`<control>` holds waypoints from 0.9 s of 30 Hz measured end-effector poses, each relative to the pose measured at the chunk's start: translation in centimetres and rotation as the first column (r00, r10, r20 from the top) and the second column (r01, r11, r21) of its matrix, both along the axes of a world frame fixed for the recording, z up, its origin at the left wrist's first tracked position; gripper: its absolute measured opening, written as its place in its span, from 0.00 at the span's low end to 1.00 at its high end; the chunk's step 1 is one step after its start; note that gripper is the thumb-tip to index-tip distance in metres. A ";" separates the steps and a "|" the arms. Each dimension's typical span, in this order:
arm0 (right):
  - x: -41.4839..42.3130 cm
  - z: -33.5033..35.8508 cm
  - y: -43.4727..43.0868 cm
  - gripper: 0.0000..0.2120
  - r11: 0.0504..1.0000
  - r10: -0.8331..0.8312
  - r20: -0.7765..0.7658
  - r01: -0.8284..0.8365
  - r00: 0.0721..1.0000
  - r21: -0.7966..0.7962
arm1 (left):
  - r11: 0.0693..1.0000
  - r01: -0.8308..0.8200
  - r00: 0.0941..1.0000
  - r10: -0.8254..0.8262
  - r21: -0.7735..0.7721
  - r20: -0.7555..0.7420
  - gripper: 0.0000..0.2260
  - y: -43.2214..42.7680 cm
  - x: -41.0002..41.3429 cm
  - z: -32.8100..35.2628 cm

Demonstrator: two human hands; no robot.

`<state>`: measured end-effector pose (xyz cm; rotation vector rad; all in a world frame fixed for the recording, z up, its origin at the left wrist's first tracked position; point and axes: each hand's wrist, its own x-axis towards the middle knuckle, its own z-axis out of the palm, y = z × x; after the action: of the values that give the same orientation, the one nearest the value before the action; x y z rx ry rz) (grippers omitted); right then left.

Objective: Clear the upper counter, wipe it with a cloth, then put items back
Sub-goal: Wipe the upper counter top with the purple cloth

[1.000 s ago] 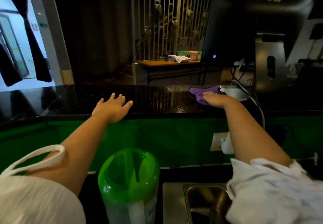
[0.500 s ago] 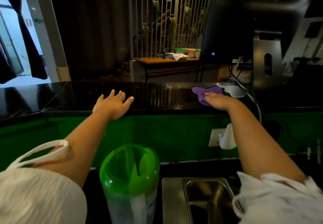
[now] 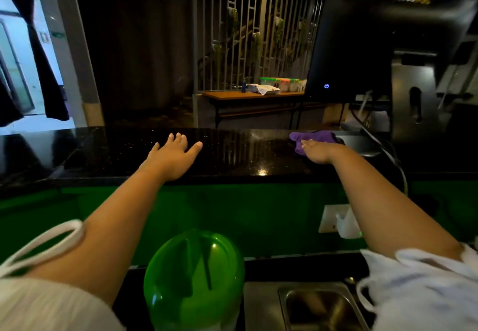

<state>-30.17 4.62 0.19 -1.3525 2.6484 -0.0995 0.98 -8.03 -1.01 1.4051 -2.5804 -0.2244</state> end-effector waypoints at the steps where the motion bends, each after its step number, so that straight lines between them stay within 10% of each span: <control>1: -0.6 0.4 -1.5 0.23 0.999 -0.012 0.008 0.012 1.000 0.031 | 1.000 -0.016 0.999 0.016 -0.001 -0.051 0.30 -0.3 -0.1 -0.2; 9: -2.7 1.1 -15.4 0.25 0.969 0.077 0.051 -0.087 0.996 0.230 | 1.000 -0.015 1.000 0.015 0.019 0.007 0.27 -1.1 -0.3 -0.2; 15: 6.8 2.0 -14.2 0.31 0.931 0.324 0.134 -0.341 0.936 0.129 | 1.000 -0.015 0.997 0.015 -0.005 0.075 0.26 -1.0 0.0 -0.1; 18: 2.1 1.2 -11.2 0.42 0.979 0.204 0.147 -0.206 0.968 -0.002 | 1.000 -0.017 0.995 0.017 -0.006 0.098 0.26 -0.9 0.0 -0.1; 22: -5.5 -1.3 -9.4 0.22 0.980 0.064 0.252 -0.013 0.966 -0.197 | 0.999 -0.002 0.990 0.007 -0.033 0.141 0.25 -1.2 -0.2 -0.2; 27: -8.6 -0.9 -22.2 0.25 0.970 0.106 0.148 -0.135 0.983 0.201 | 0.999 0.008 0.985 0.000 -0.045 0.175 0.24 -1.6 -0.3 -0.5</control>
<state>-38.79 -17.60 -0.67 -1.3793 2.3812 0.0977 0.69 -9.65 -1.48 1.4641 -2.7085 -0.0437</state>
